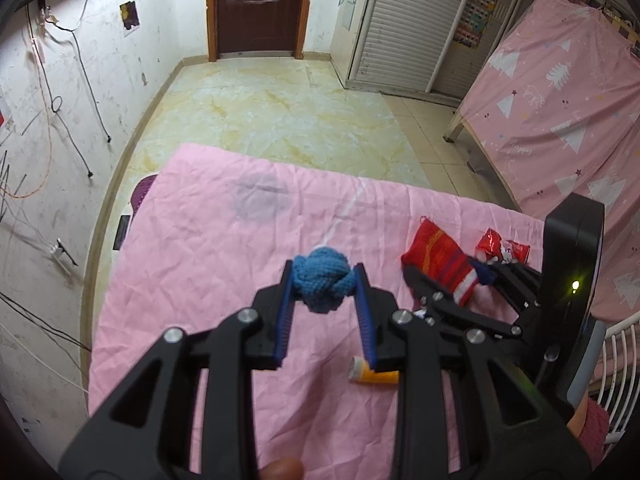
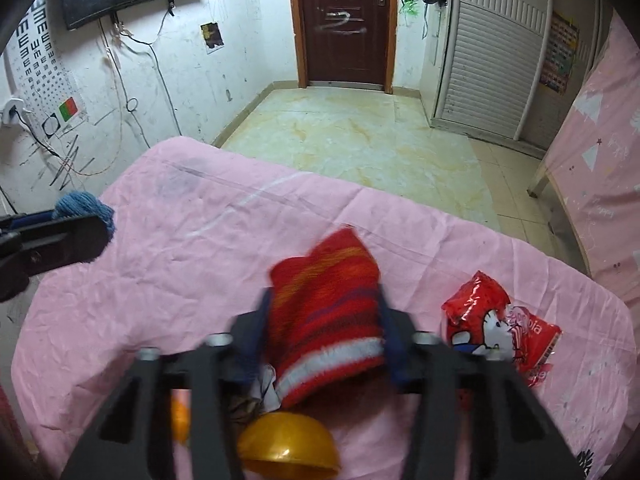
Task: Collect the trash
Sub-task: 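Lift the red striped sock with the right tool while the left tool holds the yarn ball, then carry the yarn ball and red sock over the yellow bin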
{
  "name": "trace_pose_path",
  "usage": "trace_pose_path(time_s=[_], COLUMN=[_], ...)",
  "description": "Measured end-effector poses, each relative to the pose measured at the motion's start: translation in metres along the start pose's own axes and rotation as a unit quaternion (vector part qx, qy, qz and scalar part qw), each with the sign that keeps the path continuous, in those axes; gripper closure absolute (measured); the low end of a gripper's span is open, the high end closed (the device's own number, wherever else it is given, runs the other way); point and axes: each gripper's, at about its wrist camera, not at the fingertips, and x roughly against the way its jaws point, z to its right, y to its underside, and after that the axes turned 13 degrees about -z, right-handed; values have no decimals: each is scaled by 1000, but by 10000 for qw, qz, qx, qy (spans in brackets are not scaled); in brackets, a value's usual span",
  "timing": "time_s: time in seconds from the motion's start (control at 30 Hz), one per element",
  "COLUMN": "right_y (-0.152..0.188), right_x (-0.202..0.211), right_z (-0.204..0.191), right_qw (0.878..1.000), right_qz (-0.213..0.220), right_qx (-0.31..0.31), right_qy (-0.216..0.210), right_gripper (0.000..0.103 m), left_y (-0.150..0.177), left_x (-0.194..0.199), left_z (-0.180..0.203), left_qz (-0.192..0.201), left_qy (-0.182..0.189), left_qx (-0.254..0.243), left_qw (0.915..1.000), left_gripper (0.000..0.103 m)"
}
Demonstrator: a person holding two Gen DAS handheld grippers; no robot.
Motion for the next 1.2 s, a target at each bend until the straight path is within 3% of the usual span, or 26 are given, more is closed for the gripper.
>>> trace_pose_path(time_s=[0.1, 0.17, 0.6, 0.9, 1.2], right_y=[0, 2, 24, 65, 131], right_x=[2, 7, 68, 108, 144], right_z=[-6, -7, 23, 60, 114], right_qw=[10000, 10000, 9950, 9887, 9769], right_qz=[-6, 76, 870, 1250, 1647], right_qx=[73, 60, -392, -783, -1361], right_qy=[-27, -22, -279, -252, -69], right_gripper=[86, 88, 88, 88, 88], left_y=[2, 3, 14, 33, 57], left_x=[1, 3, 26, 36, 35], left_z=[1, 3, 30, 90, 165], left_qz=[2, 20, 194, 249, 197], left_qy=[1, -7, -26, -20, 102], left_qx=[-3, -16, -199, -701, -1310], left_qw=[10000, 10000, 9996, 9972, 9911], left_gripper=[76, 76, 76, 76, 76])
